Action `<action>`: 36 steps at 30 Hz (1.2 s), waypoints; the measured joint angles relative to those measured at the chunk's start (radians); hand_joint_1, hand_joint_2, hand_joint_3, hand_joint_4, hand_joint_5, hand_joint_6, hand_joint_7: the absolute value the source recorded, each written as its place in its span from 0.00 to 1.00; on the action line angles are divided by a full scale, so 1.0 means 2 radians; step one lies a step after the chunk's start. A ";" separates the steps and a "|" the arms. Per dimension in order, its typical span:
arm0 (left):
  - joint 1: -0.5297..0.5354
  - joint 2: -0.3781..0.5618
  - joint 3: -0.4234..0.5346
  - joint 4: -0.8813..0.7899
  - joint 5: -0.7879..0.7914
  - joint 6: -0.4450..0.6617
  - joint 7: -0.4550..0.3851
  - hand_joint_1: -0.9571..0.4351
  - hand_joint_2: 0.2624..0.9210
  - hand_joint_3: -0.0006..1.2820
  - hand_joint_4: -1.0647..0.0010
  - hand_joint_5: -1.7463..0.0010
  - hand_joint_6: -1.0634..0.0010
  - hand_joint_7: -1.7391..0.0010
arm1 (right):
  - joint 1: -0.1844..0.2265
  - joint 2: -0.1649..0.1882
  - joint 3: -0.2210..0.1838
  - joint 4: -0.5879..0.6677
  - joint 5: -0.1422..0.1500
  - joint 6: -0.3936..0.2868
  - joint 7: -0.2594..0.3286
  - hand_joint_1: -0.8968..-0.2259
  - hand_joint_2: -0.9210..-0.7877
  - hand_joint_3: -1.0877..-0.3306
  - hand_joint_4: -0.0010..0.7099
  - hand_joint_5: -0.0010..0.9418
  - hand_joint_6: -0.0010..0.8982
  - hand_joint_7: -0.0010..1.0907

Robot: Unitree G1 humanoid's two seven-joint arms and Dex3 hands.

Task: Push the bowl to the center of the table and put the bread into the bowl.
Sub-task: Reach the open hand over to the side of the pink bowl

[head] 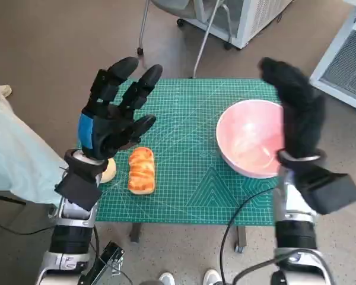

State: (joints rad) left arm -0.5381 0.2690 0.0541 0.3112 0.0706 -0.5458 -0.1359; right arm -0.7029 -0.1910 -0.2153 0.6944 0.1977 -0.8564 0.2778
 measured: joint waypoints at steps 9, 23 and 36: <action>0.001 0.000 0.001 -0.002 -0.001 0.000 0.000 0.57 1.00 0.17 0.61 0.96 0.80 0.63 | -0.003 -0.047 -0.042 0.107 -0.025 -0.031 -0.071 0.46 0.00 0.44 0.54 0.00 0.08 0.63; 0.007 0.000 0.002 -0.009 -0.001 0.005 0.000 0.55 1.00 0.17 0.61 0.96 0.81 0.63 | -0.005 -0.068 -0.067 0.223 -0.031 -0.003 -0.129 0.58 0.00 0.33 0.47 0.00 0.08 0.62; 0.027 0.000 0.003 -0.035 -0.002 0.019 -0.002 0.56 1.00 0.17 0.58 0.95 0.81 0.62 | -0.016 -0.037 -0.096 0.273 0.011 0.073 -0.090 0.60 0.00 0.36 0.43 0.00 0.16 0.48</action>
State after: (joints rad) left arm -0.4843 0.2700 0.0607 0.2408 0.0659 -0.5070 -0.1392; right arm -0.7354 -0.2641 -0.4063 1.2406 0.2190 -0.7112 0.0972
